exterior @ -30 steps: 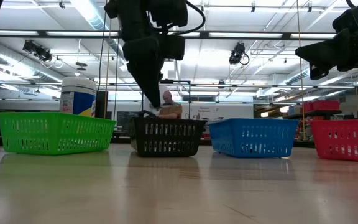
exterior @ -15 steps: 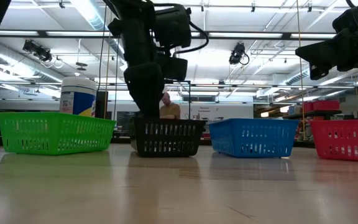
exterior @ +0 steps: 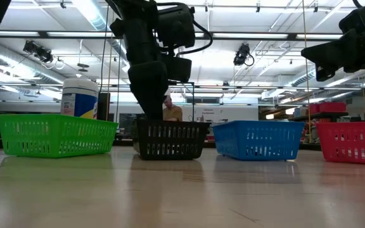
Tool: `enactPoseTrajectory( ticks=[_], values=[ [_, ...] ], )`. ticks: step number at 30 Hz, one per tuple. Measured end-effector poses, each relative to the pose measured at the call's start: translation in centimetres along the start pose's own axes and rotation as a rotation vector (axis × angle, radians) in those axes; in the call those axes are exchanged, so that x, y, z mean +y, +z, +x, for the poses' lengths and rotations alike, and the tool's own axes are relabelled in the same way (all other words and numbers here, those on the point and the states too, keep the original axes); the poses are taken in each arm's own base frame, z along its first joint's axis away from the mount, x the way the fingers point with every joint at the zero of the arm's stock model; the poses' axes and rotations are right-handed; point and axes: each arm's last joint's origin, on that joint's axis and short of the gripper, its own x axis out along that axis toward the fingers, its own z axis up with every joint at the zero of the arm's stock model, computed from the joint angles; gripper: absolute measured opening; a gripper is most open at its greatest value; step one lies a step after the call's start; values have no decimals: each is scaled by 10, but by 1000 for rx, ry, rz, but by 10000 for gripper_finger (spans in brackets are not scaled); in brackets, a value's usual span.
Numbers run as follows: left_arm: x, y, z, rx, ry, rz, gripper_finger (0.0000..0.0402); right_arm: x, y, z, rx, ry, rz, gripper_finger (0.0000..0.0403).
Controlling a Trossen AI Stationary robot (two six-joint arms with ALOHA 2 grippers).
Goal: Pick & Place First Aid Supplies
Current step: Put the towelette pack into the black basket, then put the bandage into the green basket
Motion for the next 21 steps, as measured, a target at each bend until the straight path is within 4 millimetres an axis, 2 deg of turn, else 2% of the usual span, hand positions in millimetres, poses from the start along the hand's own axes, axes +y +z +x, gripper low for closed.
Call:
enactPoseTrajectory(
  ticks=[5,10,14,21],
  values=[
    [-4,-1,0,3,-3,11,300,0,0,0,0,0,0,23],
    [-8,-1,-11,42,-4,27,322,0,0,0,0,0,0,23],
    [-10,0,-32,68,-9,109,322,0,0,0,0,0,0,23],
    [-18,1,-81,24,-23,264,321,0,0,0,-1,0,0,23]
  ],
)
